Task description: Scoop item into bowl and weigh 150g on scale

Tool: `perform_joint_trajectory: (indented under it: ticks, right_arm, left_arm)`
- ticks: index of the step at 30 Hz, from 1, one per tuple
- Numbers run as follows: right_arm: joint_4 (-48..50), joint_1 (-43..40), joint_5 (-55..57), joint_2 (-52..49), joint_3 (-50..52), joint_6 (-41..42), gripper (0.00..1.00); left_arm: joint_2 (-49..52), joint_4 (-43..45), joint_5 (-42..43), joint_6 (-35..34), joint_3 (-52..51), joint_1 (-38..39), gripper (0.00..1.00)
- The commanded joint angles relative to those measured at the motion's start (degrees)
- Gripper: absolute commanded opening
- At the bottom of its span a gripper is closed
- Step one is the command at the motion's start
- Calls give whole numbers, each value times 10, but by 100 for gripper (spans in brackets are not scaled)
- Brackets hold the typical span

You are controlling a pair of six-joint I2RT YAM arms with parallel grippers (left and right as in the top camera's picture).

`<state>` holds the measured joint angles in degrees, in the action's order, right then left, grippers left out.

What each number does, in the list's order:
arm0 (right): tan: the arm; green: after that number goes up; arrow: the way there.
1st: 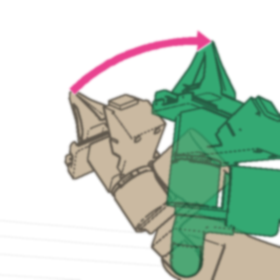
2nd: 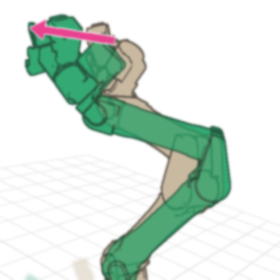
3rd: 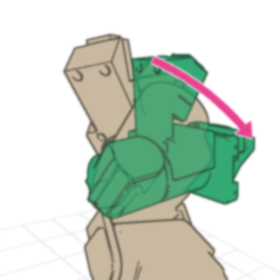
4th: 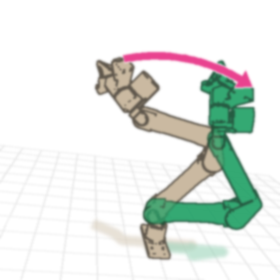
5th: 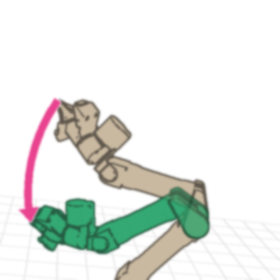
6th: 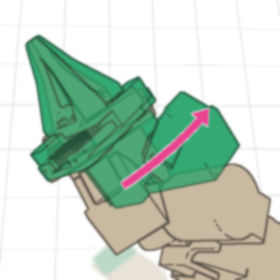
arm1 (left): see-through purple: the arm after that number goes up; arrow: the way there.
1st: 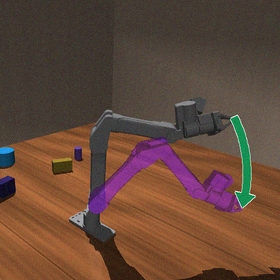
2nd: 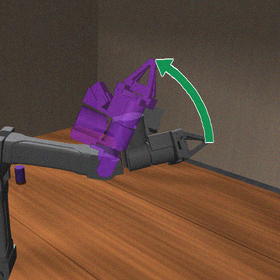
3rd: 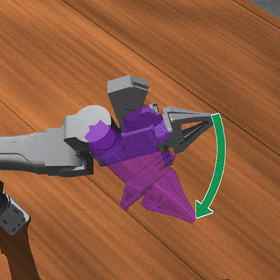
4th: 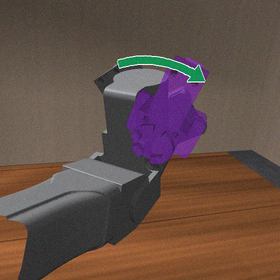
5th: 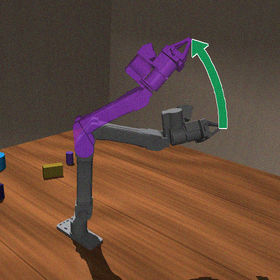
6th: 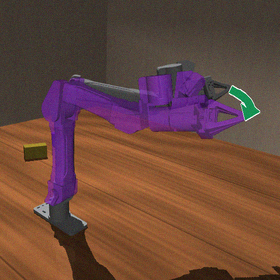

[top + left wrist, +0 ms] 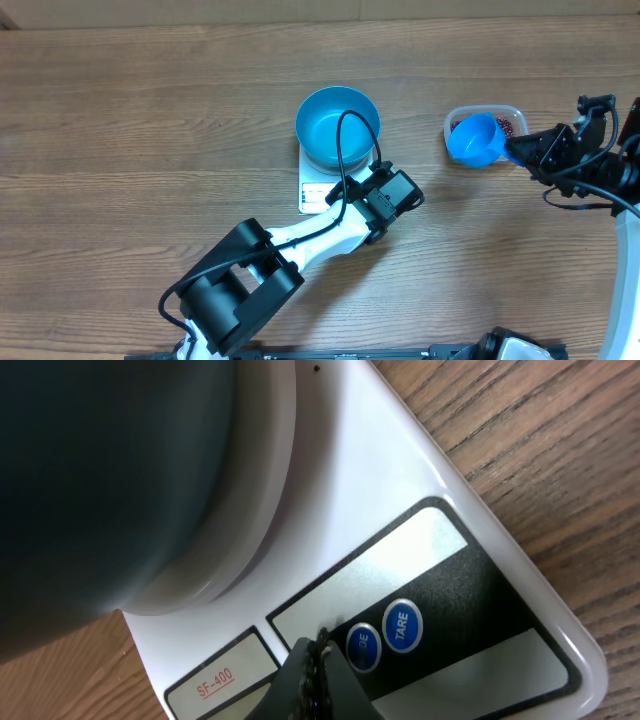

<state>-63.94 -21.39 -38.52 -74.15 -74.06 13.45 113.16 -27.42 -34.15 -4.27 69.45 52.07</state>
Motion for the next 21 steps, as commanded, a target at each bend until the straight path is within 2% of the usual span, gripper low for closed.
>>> perform_joint_trajectory:
  ticks: [1, 21]
  right_arm:
    - [1, -2, 2, 9, -16, -5, 4]
    - [-3, -2, 2, 9, -16, -5, 4]
  left_arm:
    - [5, -3, -8, 0, -4, -3, 4]
    - [16, -9, 12, 14, -4, -3, 4]
